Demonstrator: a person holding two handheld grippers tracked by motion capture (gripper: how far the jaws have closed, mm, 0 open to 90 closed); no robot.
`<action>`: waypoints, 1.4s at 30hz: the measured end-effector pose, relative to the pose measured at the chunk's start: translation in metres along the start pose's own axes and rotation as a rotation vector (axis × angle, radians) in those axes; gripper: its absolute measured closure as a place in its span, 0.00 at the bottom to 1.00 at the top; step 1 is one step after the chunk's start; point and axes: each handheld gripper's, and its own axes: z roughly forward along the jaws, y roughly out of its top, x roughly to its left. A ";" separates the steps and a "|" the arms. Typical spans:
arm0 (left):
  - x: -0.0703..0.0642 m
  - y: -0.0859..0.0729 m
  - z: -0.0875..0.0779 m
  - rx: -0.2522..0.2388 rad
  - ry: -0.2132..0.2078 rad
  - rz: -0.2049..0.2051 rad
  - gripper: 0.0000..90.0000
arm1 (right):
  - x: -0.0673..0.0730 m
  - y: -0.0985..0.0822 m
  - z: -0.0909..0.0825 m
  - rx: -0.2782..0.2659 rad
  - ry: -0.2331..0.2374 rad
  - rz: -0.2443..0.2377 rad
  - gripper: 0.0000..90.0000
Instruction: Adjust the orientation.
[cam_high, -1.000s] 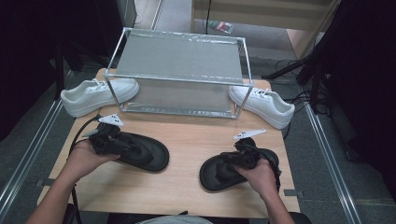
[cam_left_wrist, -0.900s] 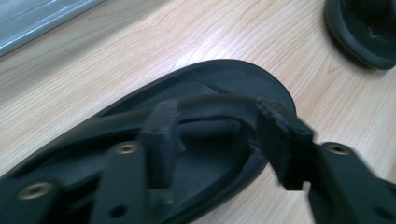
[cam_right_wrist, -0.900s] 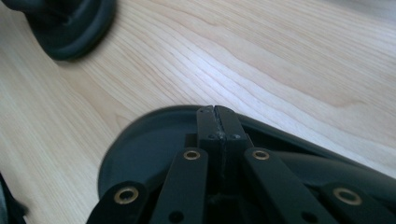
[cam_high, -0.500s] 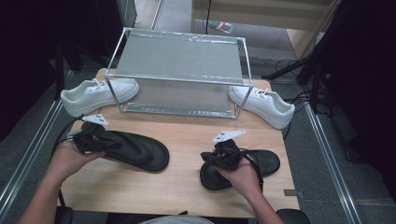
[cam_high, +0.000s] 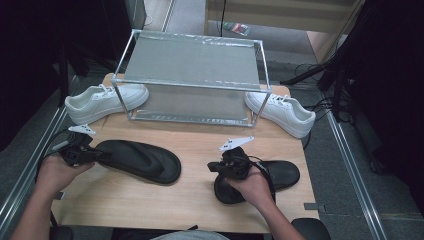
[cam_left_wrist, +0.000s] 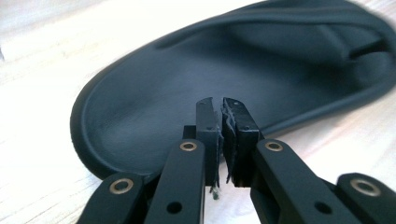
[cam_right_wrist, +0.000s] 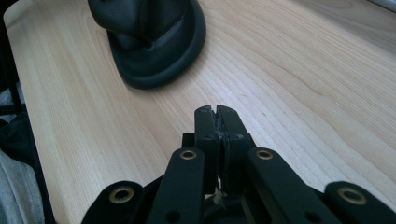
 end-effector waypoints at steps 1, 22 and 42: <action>0.002 -0.001 0.003 0.012 -0.003 -0.011 0.96 | 0.000 0.001 0.001 0.000 0.003 -0.008 0.99; 0.005 0.004 0.019 0.033 0.002 -0.024 1.00 | 0.003 -0.001 0.005 0.026 -0.002 -0.017 0.99; -0.022 0.027 0.042 0.050 -0.072 0.047 1.00 | 0.004 -0.001 0.010 0.037 -0.010 -0.014 0.99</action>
